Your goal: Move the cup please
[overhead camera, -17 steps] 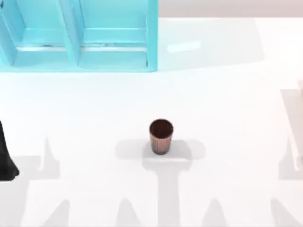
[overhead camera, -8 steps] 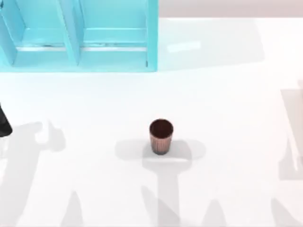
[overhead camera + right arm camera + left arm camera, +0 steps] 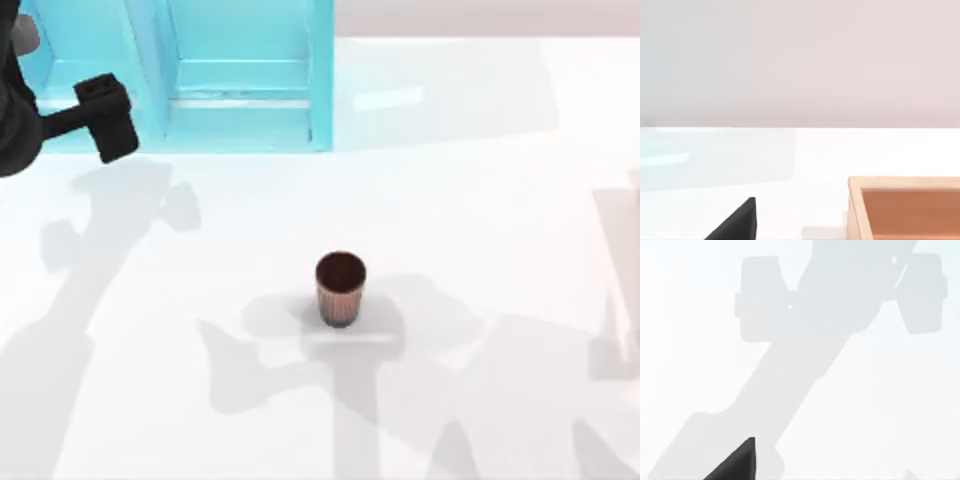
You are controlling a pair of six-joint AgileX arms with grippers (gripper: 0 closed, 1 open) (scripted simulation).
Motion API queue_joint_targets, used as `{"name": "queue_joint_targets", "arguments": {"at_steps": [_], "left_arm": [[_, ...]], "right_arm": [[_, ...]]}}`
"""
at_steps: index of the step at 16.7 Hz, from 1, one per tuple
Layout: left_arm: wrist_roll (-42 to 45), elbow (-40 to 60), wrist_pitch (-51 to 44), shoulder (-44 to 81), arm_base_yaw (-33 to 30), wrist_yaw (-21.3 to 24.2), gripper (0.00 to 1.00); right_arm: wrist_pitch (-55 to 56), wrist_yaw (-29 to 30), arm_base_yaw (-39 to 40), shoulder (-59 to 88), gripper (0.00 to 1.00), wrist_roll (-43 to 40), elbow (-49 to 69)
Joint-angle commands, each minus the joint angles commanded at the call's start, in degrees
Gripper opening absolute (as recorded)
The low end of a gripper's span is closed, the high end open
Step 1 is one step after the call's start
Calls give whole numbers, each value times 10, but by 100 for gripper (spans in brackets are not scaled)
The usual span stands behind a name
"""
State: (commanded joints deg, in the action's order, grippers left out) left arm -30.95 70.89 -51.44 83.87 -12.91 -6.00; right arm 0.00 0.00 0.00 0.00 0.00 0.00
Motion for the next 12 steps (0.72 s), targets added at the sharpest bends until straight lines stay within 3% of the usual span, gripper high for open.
{"name": "queue_joint_targets", "arguments": {"at_steps": [6,12], "left_arm": [[-78,298,-205,281,-120,10,100],[-111,534,-336,454,-245,42,100]], "right_arm": [[0,0,0,0,100,0,0],[0,0,0,0,100,0,0]]}}
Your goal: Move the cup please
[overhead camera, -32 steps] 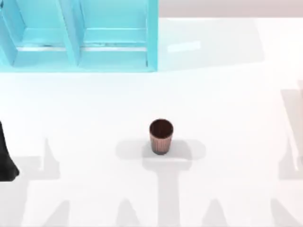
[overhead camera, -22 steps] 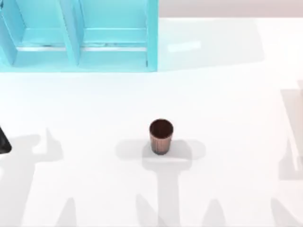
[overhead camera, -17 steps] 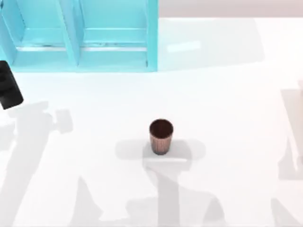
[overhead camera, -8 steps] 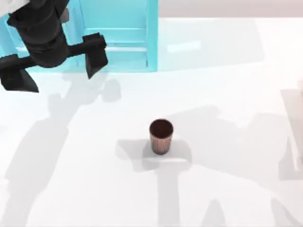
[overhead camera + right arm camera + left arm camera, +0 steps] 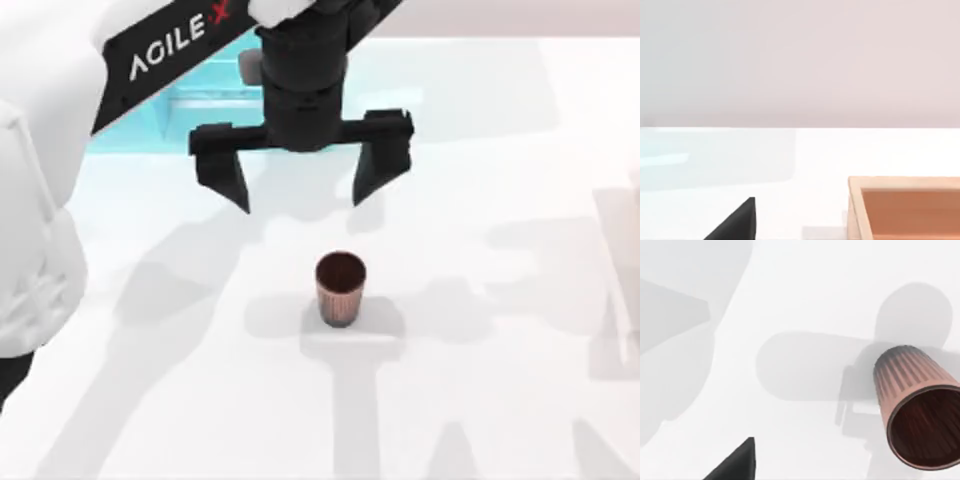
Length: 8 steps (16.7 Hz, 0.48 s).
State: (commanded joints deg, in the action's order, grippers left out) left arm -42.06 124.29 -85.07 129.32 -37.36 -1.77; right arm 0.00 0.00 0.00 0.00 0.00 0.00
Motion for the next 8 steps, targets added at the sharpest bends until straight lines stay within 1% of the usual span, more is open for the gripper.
{"name": "queue_joint_targets", "arguments": {"at_steps": [4,8], "left_arm": [[-3,89,-42,48,-56,17,100],[-3,107,-50,57,-68,21,100]], "right_arm": [[0,0,0,0,100,0,0],[0,0,0,0,100,0,0]]}}
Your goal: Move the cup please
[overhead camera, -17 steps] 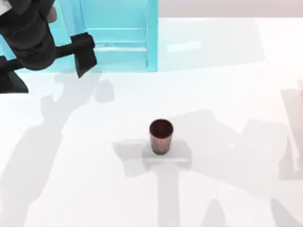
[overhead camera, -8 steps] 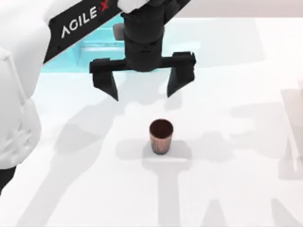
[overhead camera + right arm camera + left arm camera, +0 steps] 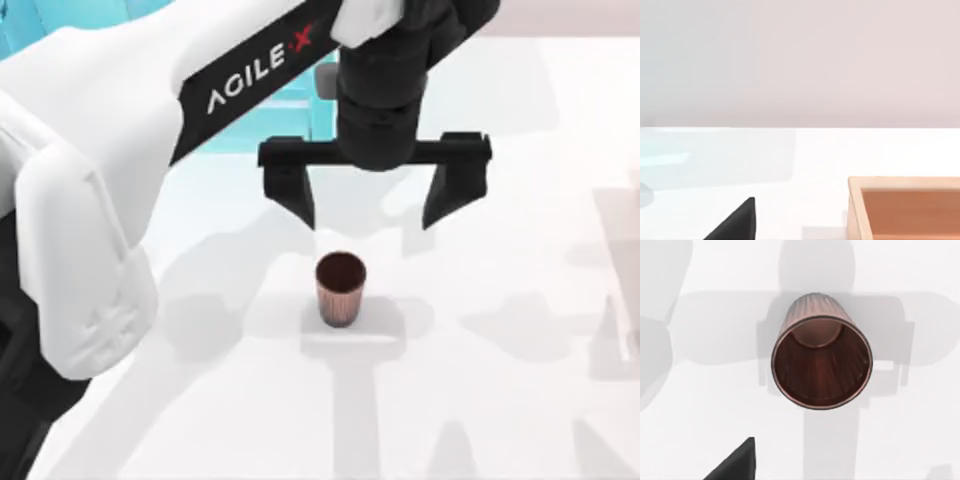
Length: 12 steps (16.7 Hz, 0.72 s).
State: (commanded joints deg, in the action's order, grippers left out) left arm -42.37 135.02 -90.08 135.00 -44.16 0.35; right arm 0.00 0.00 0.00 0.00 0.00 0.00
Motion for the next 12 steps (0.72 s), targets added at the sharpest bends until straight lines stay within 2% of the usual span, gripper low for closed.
{"name": "queue_joint_targets", "arguments": {"at_steps": [6,12], "left_arm": [[2,-24,24,-3,2,0,100],[2,-183,172,-10,2,0,100]], "right_arm": [[0,0,0,0,100,0,0],[0,0,0,0,100,0,0]]}}
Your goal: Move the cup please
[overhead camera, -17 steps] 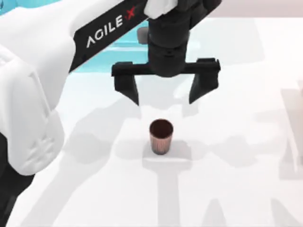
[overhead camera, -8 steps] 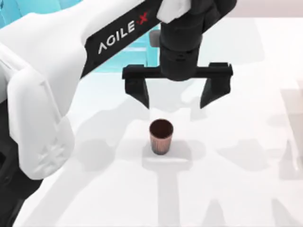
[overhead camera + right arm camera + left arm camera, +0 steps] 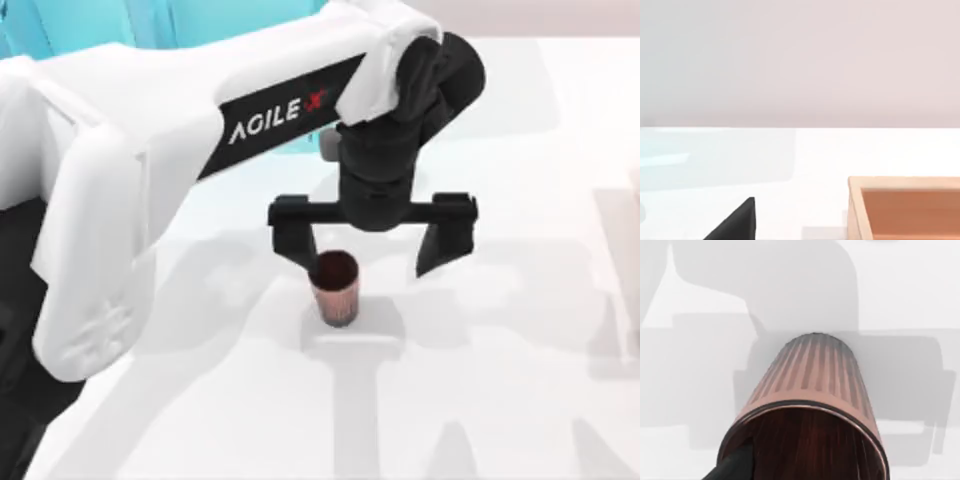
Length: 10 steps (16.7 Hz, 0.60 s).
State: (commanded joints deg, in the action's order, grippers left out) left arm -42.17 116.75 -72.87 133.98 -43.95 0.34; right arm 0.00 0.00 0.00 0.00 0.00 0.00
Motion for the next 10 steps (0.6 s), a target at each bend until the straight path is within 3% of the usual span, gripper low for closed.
{"name": "queue_joint_targets", "arguments": {"at_steps": [3,8,10], "left_arm": [[-1,-56,56,-1,-1,0,100],[-1,-64,64,-1,-1,0,100],[-1,-64,64,-1,-1,0,85]], "right_arm": [[0,0,0,0,100,0,0],[0,0,0,0,100,0,0],[0,0,0,0,100,0,0]]}}
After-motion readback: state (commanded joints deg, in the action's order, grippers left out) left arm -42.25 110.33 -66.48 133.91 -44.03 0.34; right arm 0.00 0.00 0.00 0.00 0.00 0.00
